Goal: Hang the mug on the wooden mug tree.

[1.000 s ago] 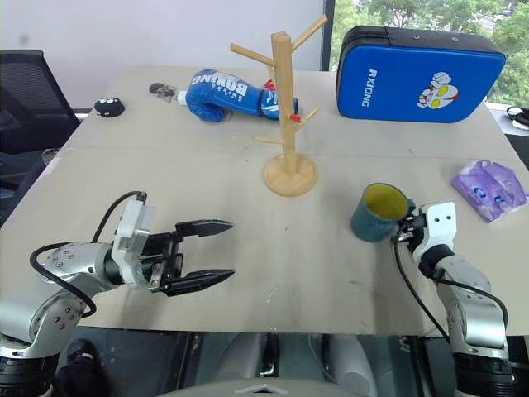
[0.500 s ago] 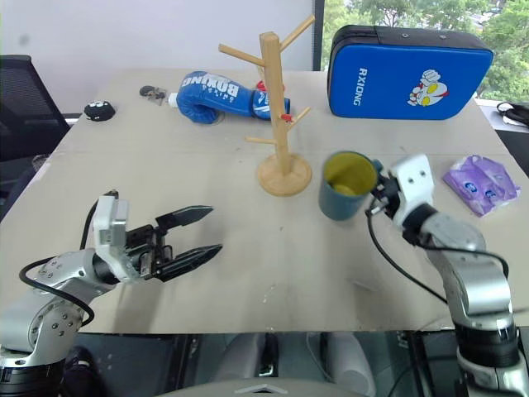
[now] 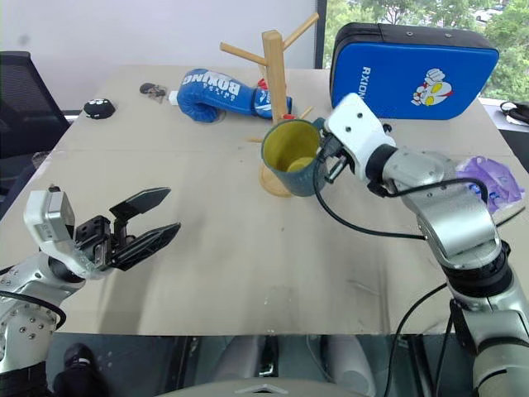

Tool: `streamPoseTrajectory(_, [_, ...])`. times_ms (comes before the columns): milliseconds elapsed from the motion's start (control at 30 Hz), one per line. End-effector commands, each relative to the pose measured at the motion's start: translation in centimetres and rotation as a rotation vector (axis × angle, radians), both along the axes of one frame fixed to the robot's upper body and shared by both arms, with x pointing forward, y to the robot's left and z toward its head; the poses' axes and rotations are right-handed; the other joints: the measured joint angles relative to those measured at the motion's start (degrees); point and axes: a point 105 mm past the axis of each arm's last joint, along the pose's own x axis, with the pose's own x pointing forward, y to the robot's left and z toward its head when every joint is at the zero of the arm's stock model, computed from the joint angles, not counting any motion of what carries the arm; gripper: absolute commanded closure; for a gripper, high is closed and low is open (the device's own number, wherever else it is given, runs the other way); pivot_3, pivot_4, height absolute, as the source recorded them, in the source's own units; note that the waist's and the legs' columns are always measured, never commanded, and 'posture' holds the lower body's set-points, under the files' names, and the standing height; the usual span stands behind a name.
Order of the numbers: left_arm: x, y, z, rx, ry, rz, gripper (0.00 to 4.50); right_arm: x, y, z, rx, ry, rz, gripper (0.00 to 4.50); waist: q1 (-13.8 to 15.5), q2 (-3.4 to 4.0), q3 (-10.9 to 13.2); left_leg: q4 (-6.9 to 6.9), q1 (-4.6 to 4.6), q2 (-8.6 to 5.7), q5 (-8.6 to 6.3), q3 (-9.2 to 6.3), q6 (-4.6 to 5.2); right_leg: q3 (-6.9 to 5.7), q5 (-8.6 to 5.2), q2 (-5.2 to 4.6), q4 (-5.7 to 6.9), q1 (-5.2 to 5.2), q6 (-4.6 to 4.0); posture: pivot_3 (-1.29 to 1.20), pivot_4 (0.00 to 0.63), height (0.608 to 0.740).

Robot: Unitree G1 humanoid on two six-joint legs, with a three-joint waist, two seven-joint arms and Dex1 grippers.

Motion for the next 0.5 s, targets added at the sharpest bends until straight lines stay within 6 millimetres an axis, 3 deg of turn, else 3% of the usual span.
streamPoseTrajectory(33, [-0.5,0.4,0.9,-0.002,-0.053,0.014,0.00,0.1,0.6,1.5,-0.018,-0.041,0.020,4.48,0.0,-0.01,0.0,0.00,0.00,0.00,0.00,-0.01,0.00,-0.01,0.00,0.00,0.01,0.00,0.00,0.00,0.150,0.740])
streamPoseTrajectory(267, [-0.6,1.8,0.6,0.000,-0.054,0.083,0.00,1.0,2.5,2.2,-0.054,-0.024,0.057,4.48,-0.1,0.00,0.0,-0.04,-0.02,0.01,0.00,0.08,0.00,0.05,0.01,-0.02,0.01,-0.07,0.00,0.00,0.150,0.740])
streamPoseTrajectory(500, [-1.0,1.6,0.3,-0.003,-0.051,0.094,0.00,2.8,4.0,1.9,-0.116,-0.026,0.043,4.48,-0.2,-0.01,0.0,-0.11,-0.02,0.01,0.01,0.15,-0.03,0.08,0.01,-0.04,0.01,-0.12,-0.01,0.00,0.150,0.740])
